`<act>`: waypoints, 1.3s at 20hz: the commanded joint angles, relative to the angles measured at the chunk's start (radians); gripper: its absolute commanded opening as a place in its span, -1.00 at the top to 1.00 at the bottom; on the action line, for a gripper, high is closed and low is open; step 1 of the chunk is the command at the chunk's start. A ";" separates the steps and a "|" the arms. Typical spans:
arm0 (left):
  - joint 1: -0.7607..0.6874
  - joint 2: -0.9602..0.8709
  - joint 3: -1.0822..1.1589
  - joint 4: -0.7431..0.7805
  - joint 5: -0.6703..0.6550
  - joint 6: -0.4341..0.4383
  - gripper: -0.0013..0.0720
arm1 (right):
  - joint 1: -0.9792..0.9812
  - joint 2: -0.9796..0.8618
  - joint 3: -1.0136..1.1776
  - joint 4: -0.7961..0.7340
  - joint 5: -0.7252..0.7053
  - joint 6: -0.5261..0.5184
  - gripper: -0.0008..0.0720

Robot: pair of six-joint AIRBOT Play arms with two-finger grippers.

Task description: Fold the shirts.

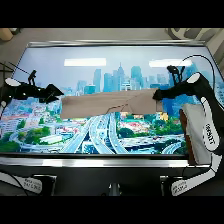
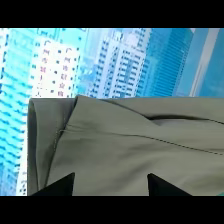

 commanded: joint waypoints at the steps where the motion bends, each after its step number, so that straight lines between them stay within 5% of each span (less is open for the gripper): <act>1: 0.015 0.075 0.016 -0.001 -0.033 0.008 -0.51 | -0.053 -0.010 0.000 -0.050 0.148 0.002 -0.97; 8: -0.055 0.210 0.016 -0.001 -0.036 0.020 -0.51 | -0.043 -0.122 0.000 0.060 0.136 -0.014 -0.97; 13: -0.112 0.226 0.015 -0.001 -0.044 0.020 -0.51 | -0.039 -0.188 0.000 0.309 0.132 -0.016 -0.91; 14: -0.128 0.225 0.015 -0.001 -0.043 0.020 -0.51 | -0.033 -0.186 0.000 0.325 0.112 -0.016 -0.47; 15: -0.147 0.222 0.014 -0.001 -0.040 0.020 -0.51 | -0.033 -0.180 0.000 0.333 0.105 -0.014 0.41; 16: -0.169 0.217 0.014 -0.001 -0.032 0.020 -0.46 | -0.033 -0.169 0.001 0.356 0.104 -0.016 0.92; 19: -0.272 0.173 0.014 -0.001 0.010 0.020 0.85 | -0.034 -0.073 0.001 0.394 0.113 -0.081 0.93; 26: -0.563 -0.027 0.018 -0.095 0.267 0.005 0.89 | 0.018 0.221 0.000 0.346 0.216 -0.059 0.93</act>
